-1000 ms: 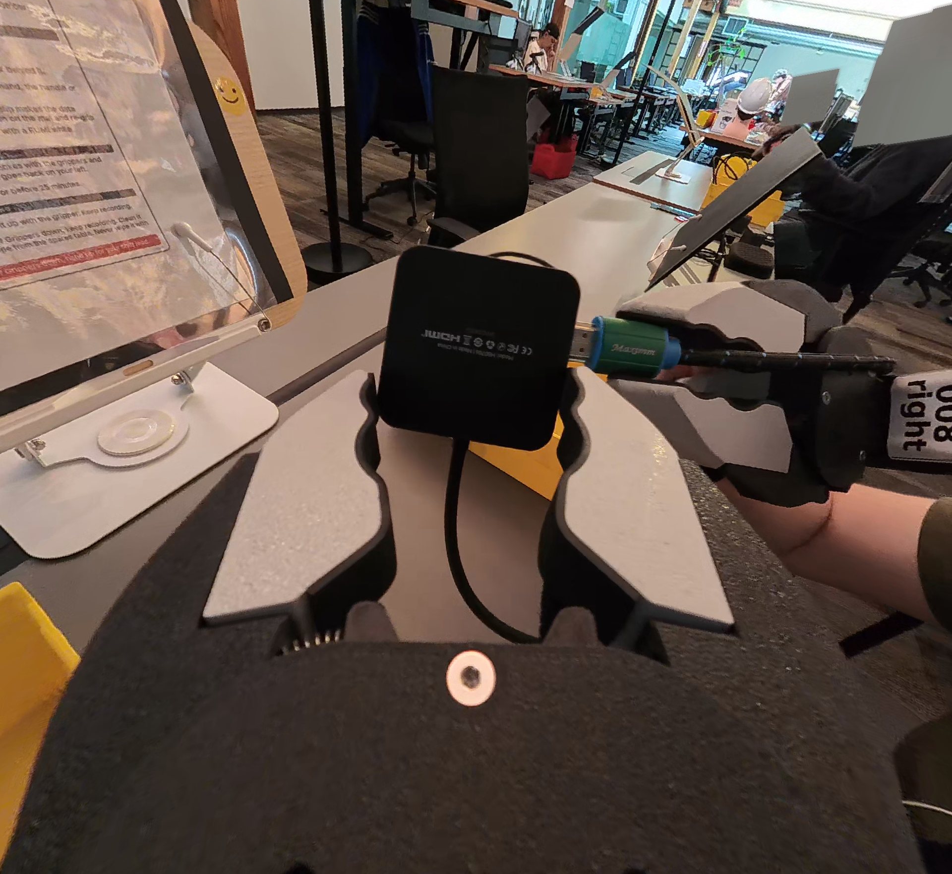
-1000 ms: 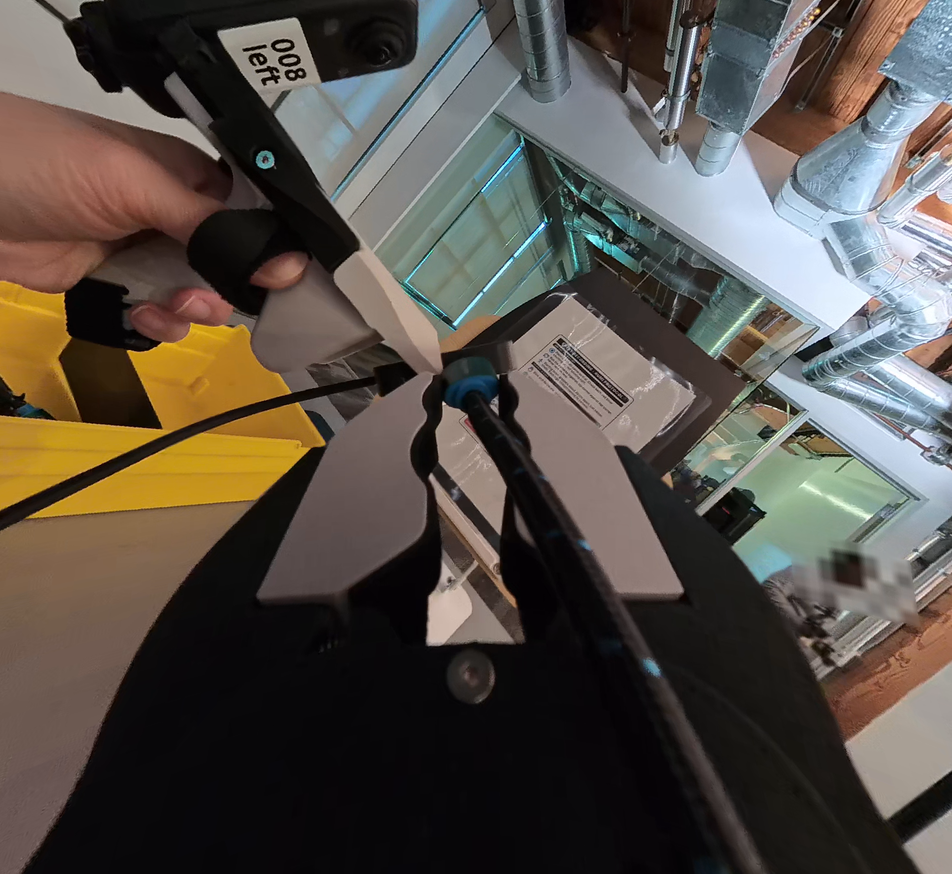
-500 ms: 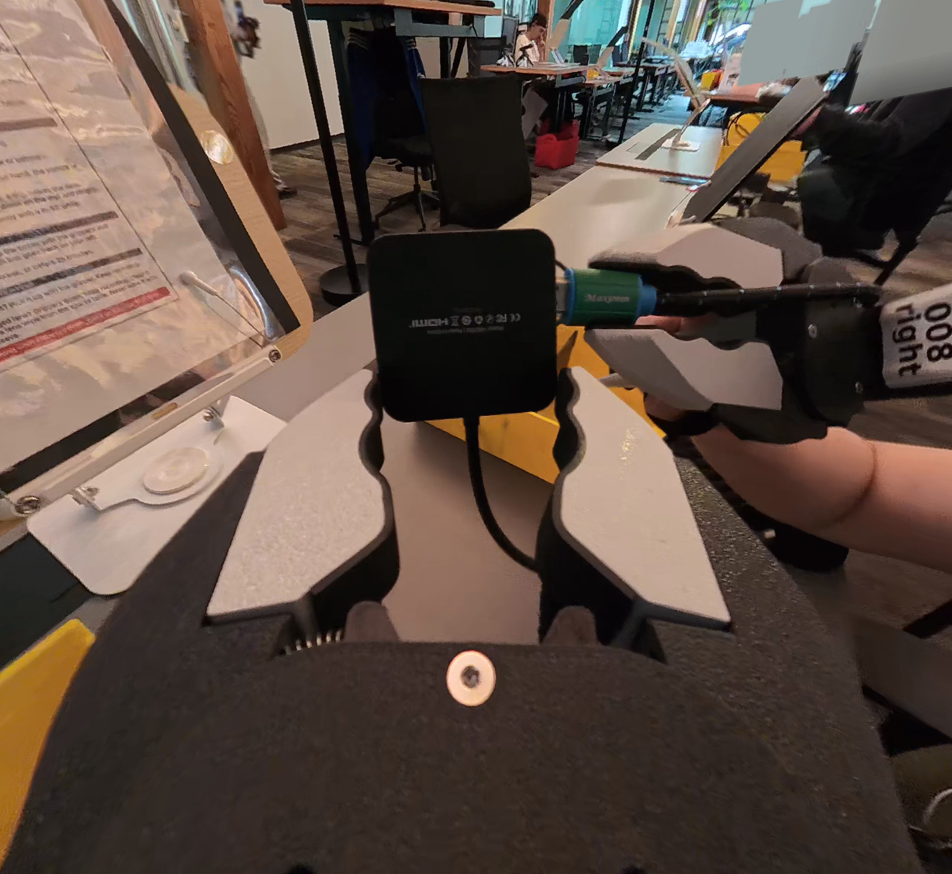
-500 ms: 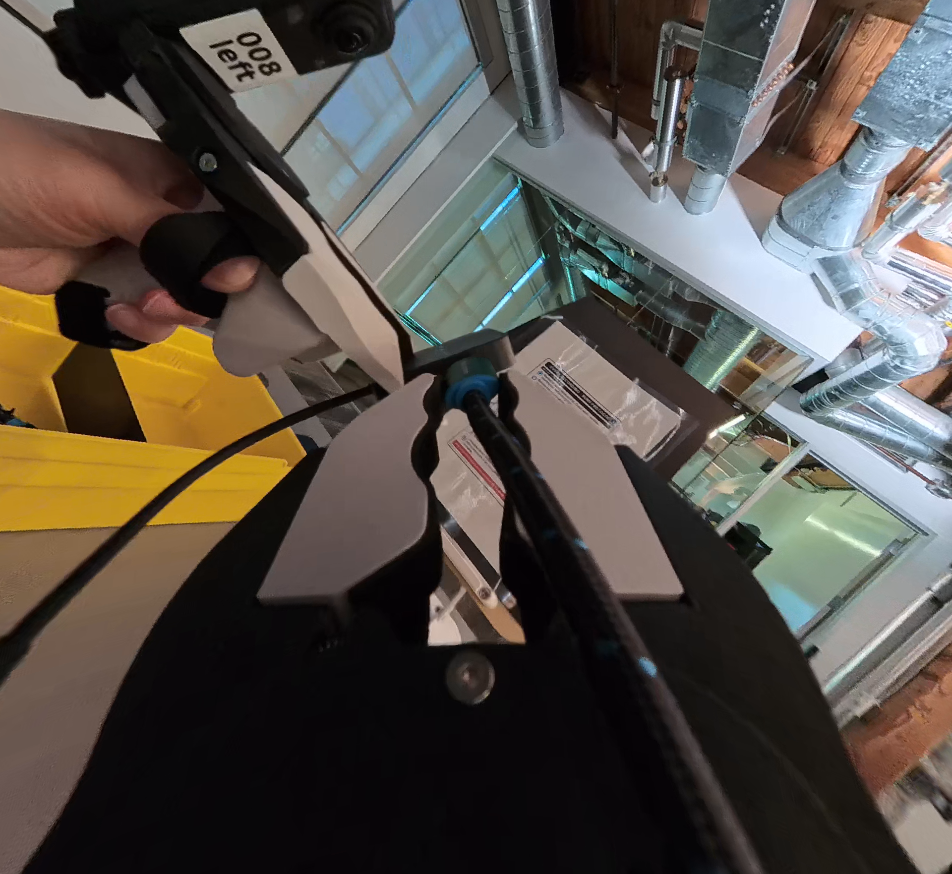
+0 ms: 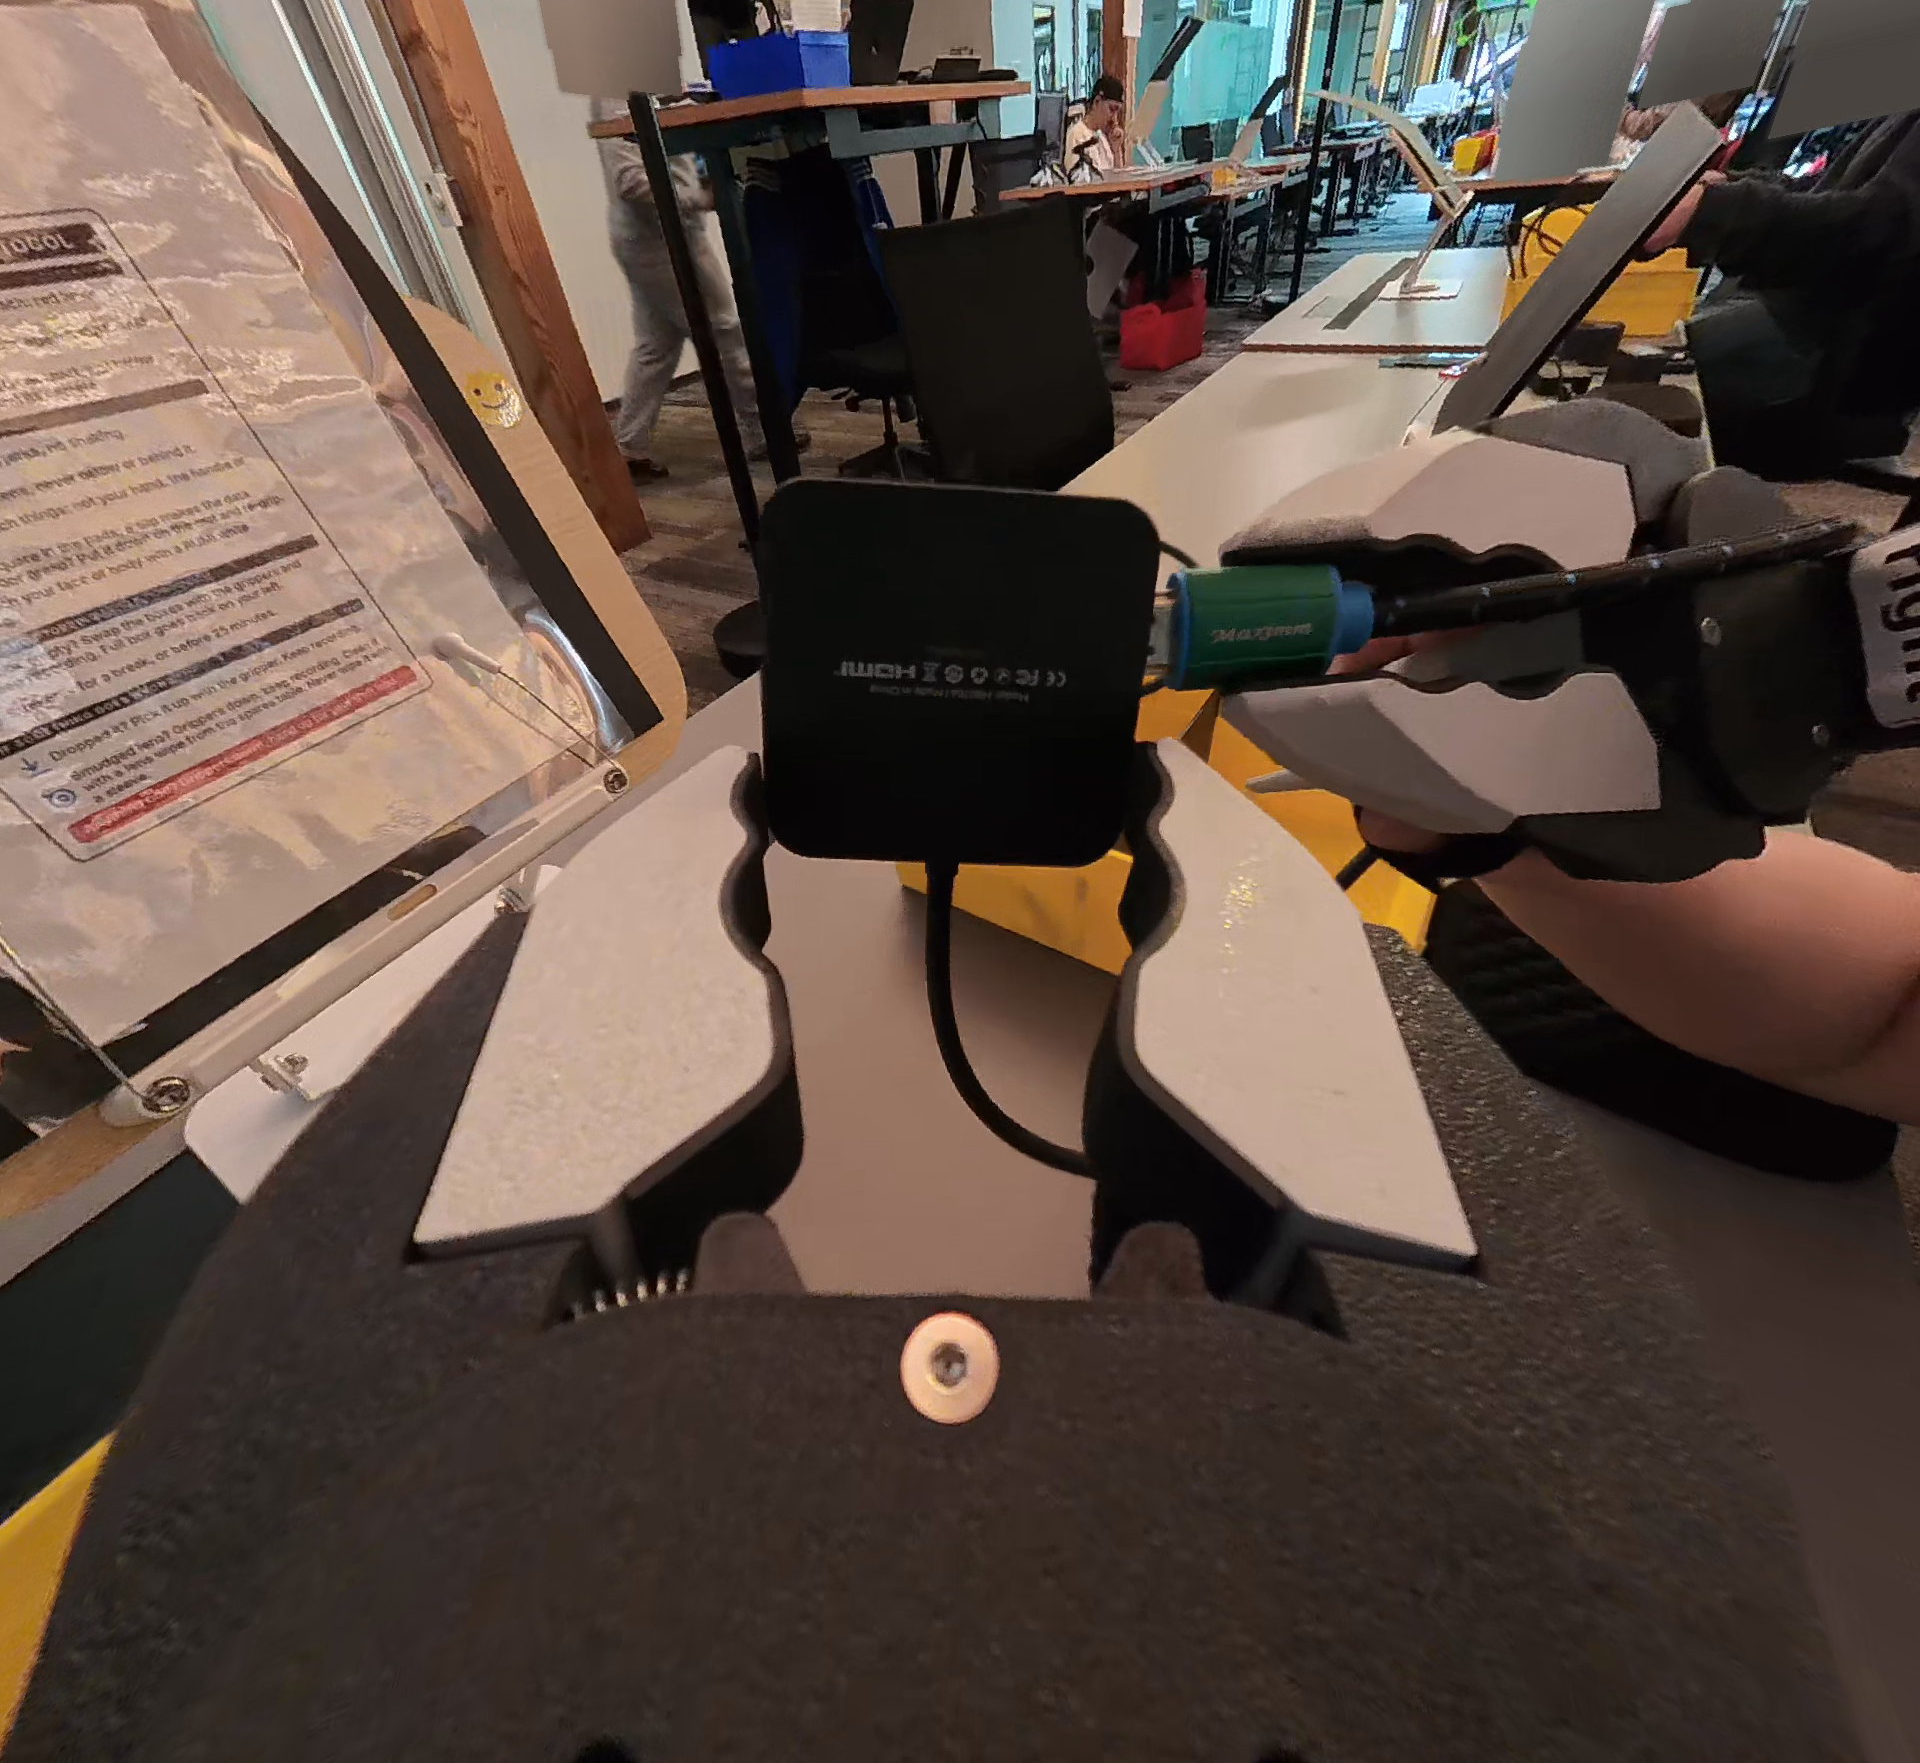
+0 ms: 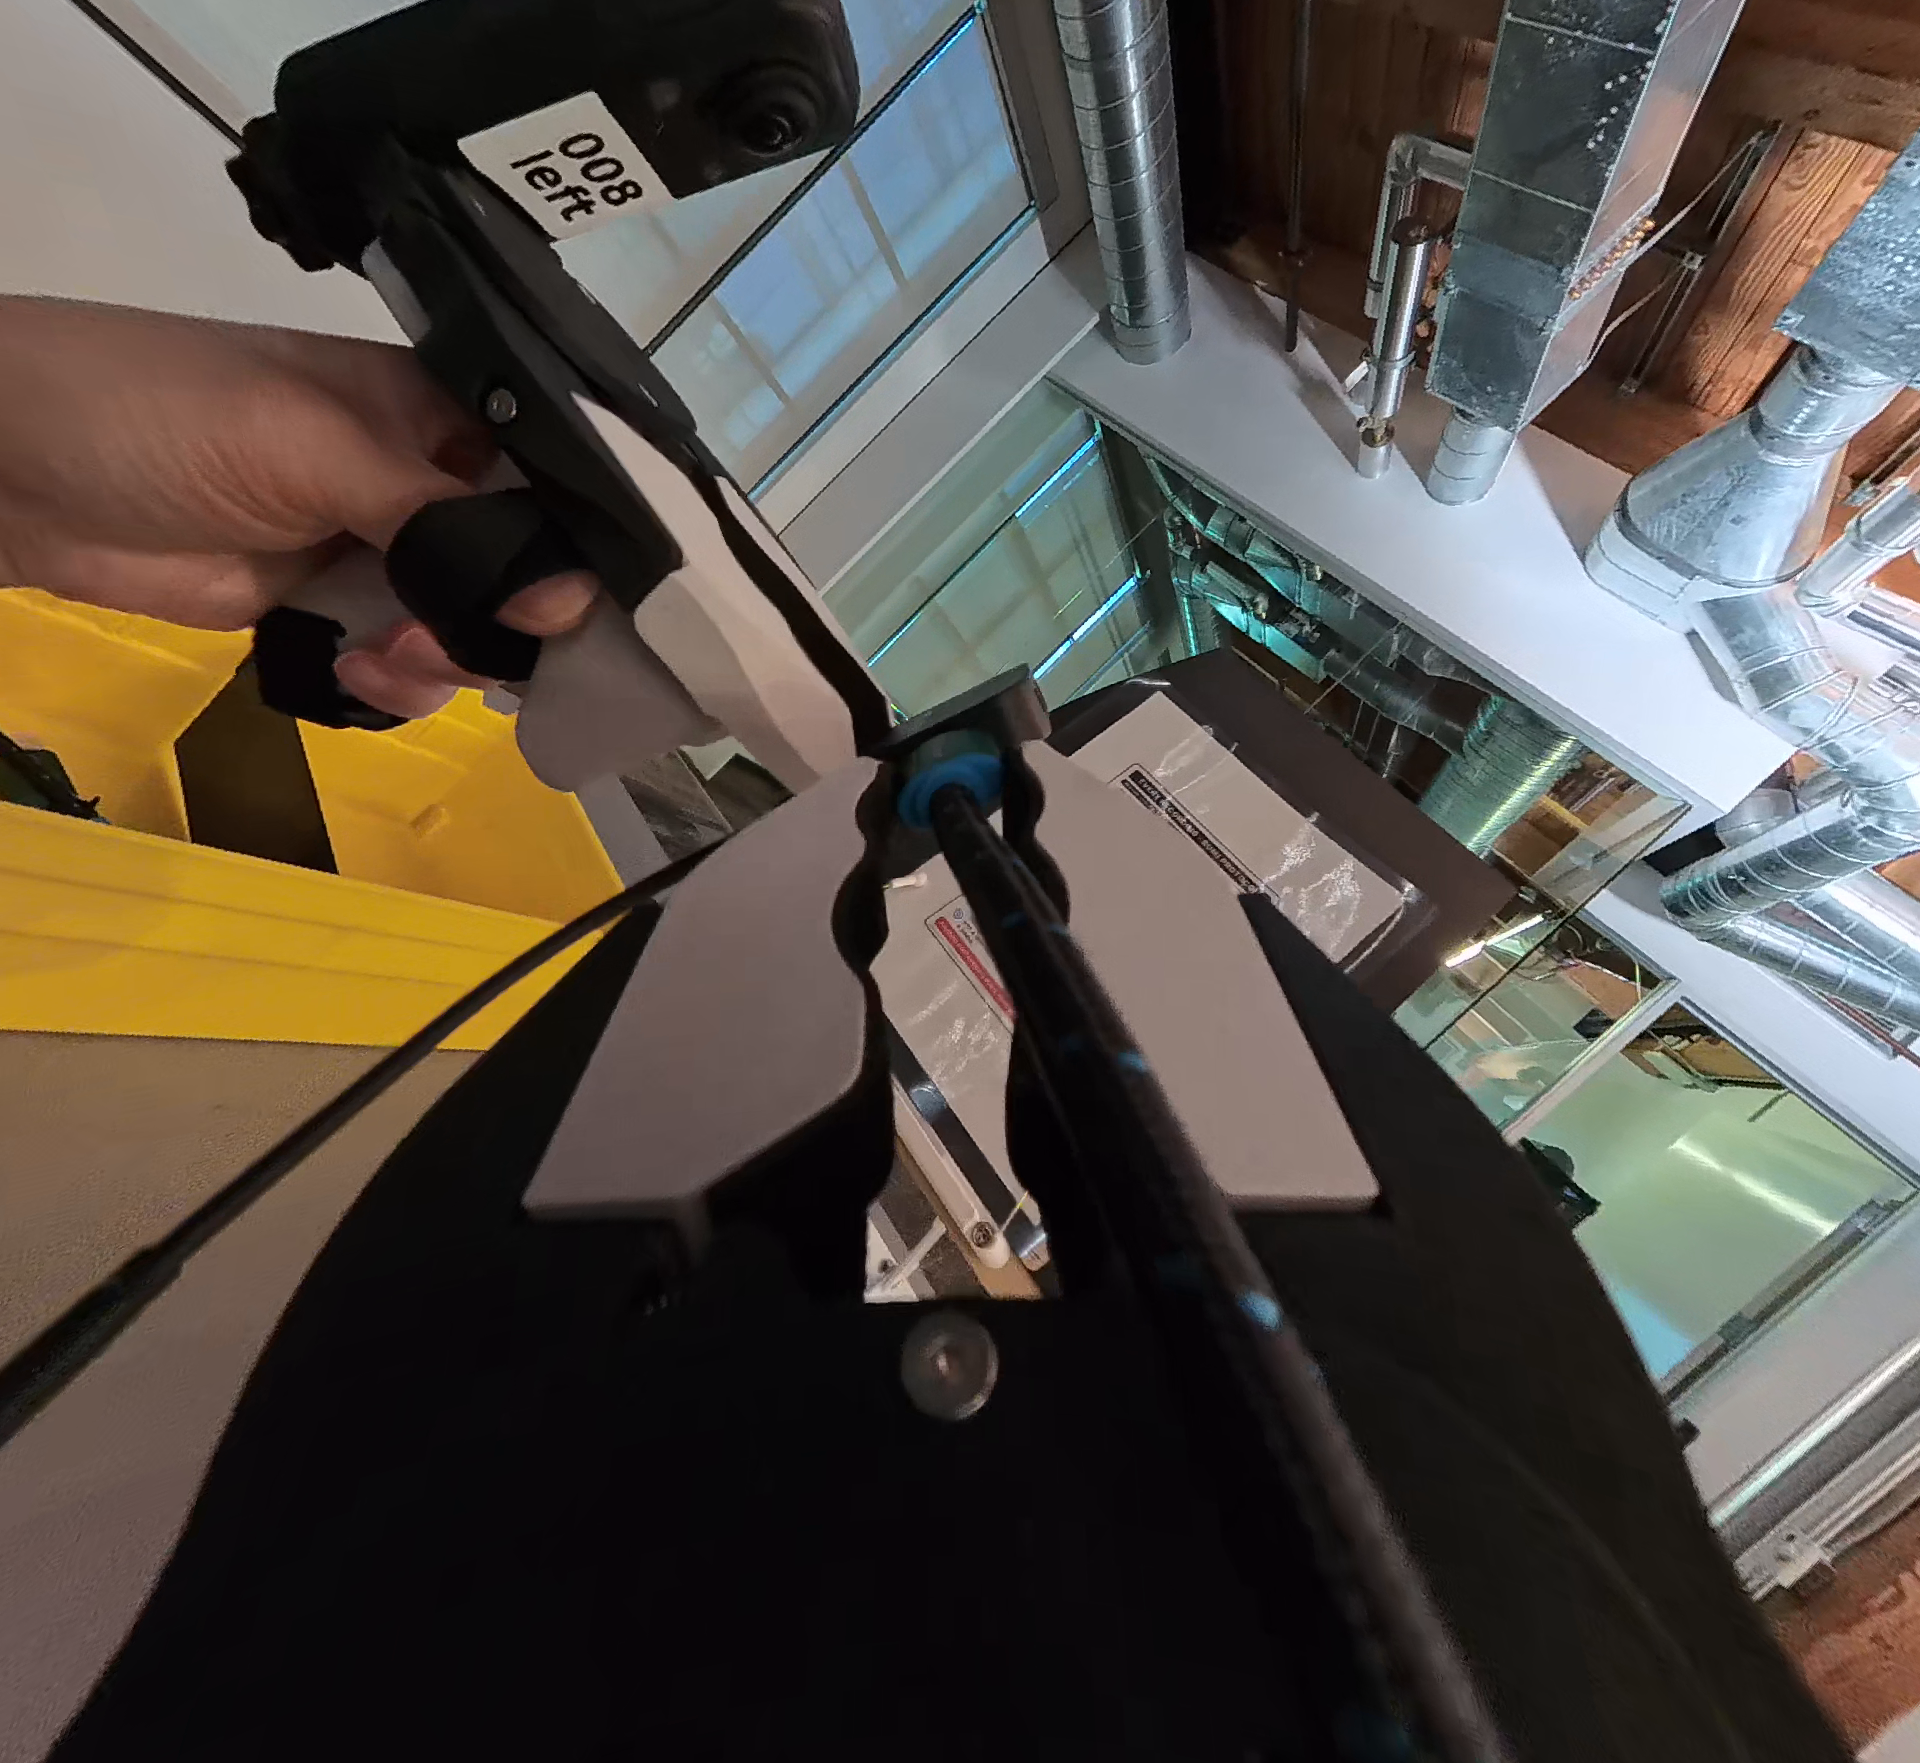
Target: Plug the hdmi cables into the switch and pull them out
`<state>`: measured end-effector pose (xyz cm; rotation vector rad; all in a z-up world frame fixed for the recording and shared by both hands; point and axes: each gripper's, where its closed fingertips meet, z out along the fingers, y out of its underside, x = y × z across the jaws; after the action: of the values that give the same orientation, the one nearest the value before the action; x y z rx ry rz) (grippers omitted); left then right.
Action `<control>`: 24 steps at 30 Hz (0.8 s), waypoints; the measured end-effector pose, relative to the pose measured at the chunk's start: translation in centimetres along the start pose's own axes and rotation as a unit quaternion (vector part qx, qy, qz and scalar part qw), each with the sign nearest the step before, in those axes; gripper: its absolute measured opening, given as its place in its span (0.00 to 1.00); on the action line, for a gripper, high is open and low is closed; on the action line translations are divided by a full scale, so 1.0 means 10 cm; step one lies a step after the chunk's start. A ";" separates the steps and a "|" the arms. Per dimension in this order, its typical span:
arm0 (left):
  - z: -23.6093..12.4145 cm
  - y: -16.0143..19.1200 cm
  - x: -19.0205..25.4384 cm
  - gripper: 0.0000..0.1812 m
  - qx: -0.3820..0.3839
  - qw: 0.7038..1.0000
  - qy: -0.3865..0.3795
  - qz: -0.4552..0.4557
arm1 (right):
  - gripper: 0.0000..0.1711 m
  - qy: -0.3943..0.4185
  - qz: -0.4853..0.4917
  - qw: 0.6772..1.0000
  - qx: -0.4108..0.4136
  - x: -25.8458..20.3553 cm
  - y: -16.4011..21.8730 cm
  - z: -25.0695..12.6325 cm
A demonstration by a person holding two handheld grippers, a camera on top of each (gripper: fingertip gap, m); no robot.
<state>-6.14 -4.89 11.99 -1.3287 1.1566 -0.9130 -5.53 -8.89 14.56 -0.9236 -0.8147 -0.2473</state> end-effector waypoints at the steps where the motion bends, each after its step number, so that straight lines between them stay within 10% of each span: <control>1: 0.00 0.00 0.00 0.36 0.001 1.000 0.000 0.008 | 0.12 0.000 0.000 1.000 0.003 0.00 -0.01 0.00; 24: -0.05 0.12 -0.04 0.36 -0.092 0.990 -0.091 0.055 | 0.12 -0.036 -0.086 0.995 -0.043 -0.10 0.09 0.01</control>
<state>-6.83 -4.50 10.89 -1.4491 1.1794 -0.6034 -5.75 -8.41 13.35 -0.9473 -0.9585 -0.4040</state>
